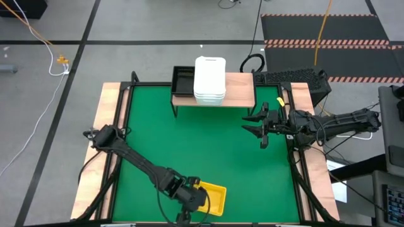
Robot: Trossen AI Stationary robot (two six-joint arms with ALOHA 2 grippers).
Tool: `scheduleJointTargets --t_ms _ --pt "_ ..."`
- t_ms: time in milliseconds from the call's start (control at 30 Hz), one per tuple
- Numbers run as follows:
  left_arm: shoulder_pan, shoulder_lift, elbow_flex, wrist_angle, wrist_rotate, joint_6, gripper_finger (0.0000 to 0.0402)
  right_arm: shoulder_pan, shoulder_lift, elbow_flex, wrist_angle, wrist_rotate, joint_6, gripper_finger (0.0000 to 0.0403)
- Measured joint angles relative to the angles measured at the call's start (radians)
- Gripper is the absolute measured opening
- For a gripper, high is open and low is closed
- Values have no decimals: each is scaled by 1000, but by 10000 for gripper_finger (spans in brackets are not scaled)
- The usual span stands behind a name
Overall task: Stack baskets on shelf by color
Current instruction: Stack the top yellow bin on top of the bottom yellow bin, then put the stacked yellow bins on the shelf
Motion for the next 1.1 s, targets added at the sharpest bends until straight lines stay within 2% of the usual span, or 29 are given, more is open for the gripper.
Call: scheduleJointTargets --t_ms 133,233,333,433,600,733,967,1033,1100 --pt "4 0 0 -3 -72 18 108 0 0 0 0 0 13 148" --pt "19 0 0 -10 -144 -38 120 0 10 0 -1 -2 30 148" --pt "50 30 1 27 -92 -112 121 0 29 0 1 -2 33 148" --pt "60 72 -1 22 -58 -93 122 0 49 0 22 -3 33 148" --pt "74 78 -1 15 -61 -45 122 0 62 1 35 -3 33 148" --pt "99 28 -2 0 -132 -69 122 0 60 1 36 -3 33 148" --pt "123 -101 -1 -92 -190 -243 122 0 60 1 32 -3 33 148" --pt "117 -131 1 -164 -219 -195 122 0 60 1 28 -3 33 148" --pt "108 -145 1 -236 -221 -38 122 0 60 1 24 -4 32 148"
